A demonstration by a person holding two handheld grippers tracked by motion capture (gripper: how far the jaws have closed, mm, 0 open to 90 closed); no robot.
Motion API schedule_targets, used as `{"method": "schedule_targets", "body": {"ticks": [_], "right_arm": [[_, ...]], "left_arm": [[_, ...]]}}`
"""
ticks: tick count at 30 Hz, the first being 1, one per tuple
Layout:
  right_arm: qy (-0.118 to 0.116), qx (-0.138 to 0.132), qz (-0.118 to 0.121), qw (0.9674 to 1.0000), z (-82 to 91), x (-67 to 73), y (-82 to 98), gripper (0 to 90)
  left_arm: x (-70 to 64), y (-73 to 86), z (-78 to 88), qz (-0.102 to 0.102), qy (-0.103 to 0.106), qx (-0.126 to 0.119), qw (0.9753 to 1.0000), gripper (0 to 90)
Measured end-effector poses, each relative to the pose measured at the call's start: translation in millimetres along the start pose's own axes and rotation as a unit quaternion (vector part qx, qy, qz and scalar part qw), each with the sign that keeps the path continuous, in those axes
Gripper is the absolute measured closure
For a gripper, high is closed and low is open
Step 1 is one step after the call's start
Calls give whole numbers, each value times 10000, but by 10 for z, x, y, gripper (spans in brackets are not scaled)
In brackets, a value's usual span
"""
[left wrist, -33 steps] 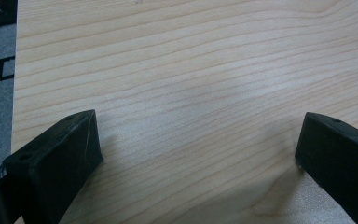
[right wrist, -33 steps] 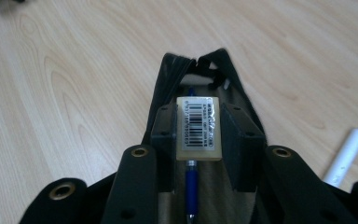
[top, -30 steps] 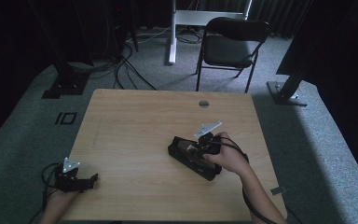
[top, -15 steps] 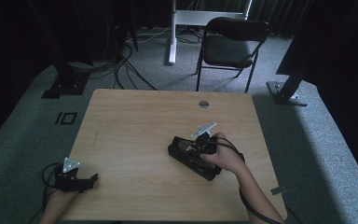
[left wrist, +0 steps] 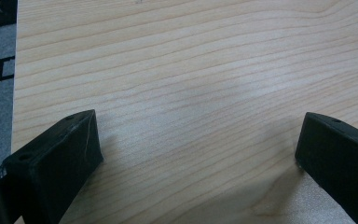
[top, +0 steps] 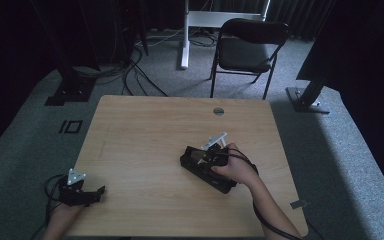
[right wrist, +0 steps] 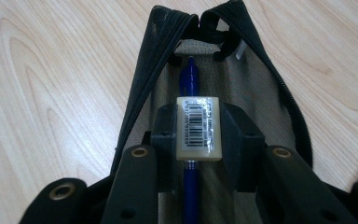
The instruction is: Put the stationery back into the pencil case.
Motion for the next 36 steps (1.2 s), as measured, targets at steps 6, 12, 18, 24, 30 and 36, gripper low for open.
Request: {"method": "schedule_targets", "body": {"ticks": [6, 12, 18, 24, 30, 36], "right_arm": [[-21, 89, -47, 9999, -78, 2, 8, 680], [-3, 225, -45, 9997, -138, -8, 16, 680], [58, 298, -73, 9995, -189, -22, 26, 680], [65, 352, -72, 9993, -219, -28, 35, 679], [111, 388, -51, 9992, -219, -34, 44, 619], [129, 321, -22, 9994, -162, -33, 21, 615]], "left_arm": [[0, 0, 0, 1, 0, 0, 10000, 3], [0, 0, 0, 1, 0, -1, 10000, 3], [0, 0, 0, -1, 0, 0, 10000, 3], [0, 0, 0, 1, 0, -1, 10000, 3], [0, 0, 0, 0, 1, 0, 10000, 3], [0, 0, 0, 1, 0, -1, 10000, 3]]}}
Point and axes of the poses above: each handheld gripper's, and its own axes: z roughly backward along the jaws, y roughly out of its underside, x roughly to its left, the point moved 1 cm from there along -z, roughly forward along the jaws, and after that the axes turned 4 degrees about -x, right-handed, at the moved point
